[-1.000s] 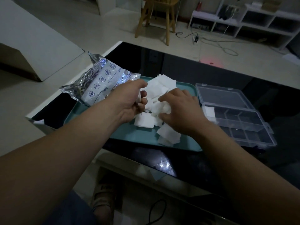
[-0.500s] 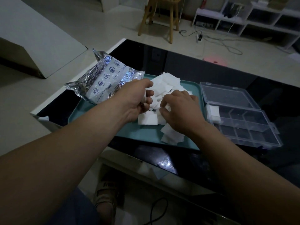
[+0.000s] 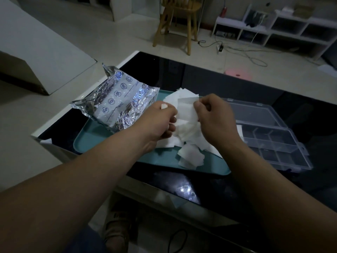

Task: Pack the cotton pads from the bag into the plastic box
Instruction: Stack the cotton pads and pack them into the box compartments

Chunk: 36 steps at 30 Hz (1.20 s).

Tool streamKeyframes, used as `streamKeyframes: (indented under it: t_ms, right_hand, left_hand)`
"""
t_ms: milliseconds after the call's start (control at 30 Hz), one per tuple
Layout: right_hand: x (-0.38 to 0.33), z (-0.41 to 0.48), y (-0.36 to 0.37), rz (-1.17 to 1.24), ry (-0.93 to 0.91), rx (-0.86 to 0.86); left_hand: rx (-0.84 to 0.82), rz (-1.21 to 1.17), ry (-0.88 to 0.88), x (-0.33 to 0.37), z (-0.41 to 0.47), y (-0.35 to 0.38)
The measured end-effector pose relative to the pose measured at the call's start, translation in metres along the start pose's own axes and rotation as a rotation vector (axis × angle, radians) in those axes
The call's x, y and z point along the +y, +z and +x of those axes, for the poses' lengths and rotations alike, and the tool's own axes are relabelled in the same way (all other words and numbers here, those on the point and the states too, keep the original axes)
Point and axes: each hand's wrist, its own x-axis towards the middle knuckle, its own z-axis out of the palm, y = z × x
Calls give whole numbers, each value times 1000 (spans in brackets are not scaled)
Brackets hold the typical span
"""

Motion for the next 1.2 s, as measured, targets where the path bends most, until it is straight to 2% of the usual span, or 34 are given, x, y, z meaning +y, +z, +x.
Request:
streamKeyframes:
  t_ms: [100,300,400,533,667,733,833,933,1067,1200]
  right_hand:
    - [-2,-5,1,82,60,1]
    - [-14,-28,7,86,-9,-50]
    - [-16,-34,8,77,-45,-17]
    - [-12,-32,5,-70,-99,88]
    - [-10,-33,4,-252,-232,126]
    - [-11,-37,9,-176,-242,21]
    - [-16,-36,10,93,-103,-120]
    - [-17,-28,0,181,27,-56]
    - [-13,-23,-11,7,12,61]
    - [-14,-29,-8,-138,-145,85]
  left_hand:
    - [-71,-120,-72,-5,-7,8]
    - [-119,-371,-150,-3,-9,8]
    - [-98,-338,-135,-3,-9,7]
    - [-41,-262,-125,-4,-12,9]
    - [-107,-277,-125,-6,-14,12]
    - [-152,-305,-110,-4,-15,12]
    - [-146,-319,-102,-1,-14,10]
    - [-70,-299,-135,0,-11,7]
    - [-44,-237,-105,0,-11,8]
    - [-112,-291,-85,-1,-13,11]
